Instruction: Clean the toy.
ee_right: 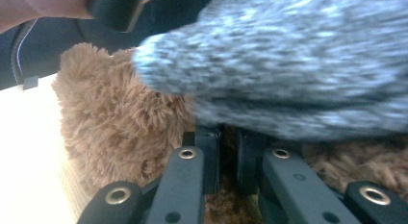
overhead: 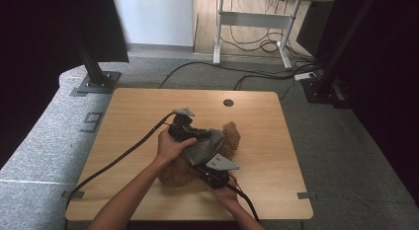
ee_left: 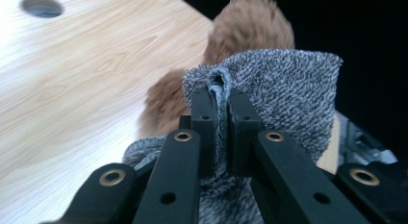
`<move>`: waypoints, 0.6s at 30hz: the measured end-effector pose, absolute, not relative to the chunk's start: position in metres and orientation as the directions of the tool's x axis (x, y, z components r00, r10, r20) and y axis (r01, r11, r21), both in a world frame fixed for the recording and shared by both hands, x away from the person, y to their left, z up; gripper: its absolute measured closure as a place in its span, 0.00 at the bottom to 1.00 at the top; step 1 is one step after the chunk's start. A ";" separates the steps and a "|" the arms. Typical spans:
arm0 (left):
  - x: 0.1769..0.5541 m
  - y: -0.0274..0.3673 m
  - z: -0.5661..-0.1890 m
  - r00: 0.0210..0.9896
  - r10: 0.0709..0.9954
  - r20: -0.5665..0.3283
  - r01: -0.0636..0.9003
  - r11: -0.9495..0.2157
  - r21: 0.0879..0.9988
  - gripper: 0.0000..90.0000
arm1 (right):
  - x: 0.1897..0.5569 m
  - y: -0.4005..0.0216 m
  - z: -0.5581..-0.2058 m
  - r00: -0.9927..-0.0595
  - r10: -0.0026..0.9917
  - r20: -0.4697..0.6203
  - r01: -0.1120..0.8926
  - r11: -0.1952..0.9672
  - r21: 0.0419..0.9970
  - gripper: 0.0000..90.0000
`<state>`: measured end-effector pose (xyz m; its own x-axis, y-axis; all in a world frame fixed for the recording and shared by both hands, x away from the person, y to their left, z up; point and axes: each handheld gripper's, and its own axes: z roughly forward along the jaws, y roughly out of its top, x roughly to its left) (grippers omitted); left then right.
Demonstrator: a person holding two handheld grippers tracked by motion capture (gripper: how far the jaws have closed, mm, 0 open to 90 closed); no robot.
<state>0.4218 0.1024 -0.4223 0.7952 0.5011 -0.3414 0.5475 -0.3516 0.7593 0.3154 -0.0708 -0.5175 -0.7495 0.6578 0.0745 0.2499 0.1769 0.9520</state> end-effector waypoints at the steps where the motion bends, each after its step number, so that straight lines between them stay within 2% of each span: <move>1: 0.420 0.108 -0.423 0.791 0.508 -0.341 0.550 -0.348 0.759 0.92 | 0.315 -0.071 -0.518 -0.749 0.659 0.074 0.250 0.178 0.952 0.92; 9: 0.407 0.166 -0.423 0.742 0.550 -0.383 0.580 -0.242 0.778 0.92 | 0.313 -0.070 -0.518 -0.743 0.666 0.073 0.249 0.173 0.953 0.92; 14: 0.397 0.191 -0.420 0.728 0.577 -0.371 0.577 -0.222 0.786 0.92 | 0.311 -0.071 -0.518 -0.741 0.667 0.074 0.249 0.171 0.953 0.92; 18: 0.387 0.213 -0.431 0.700 0.586 -0.409 0.608 -0.188 0.771 0.92 | 0.309 -0.074 -0.519 -0.741 0.665 0.090 0.258 0.158 0.953 0.91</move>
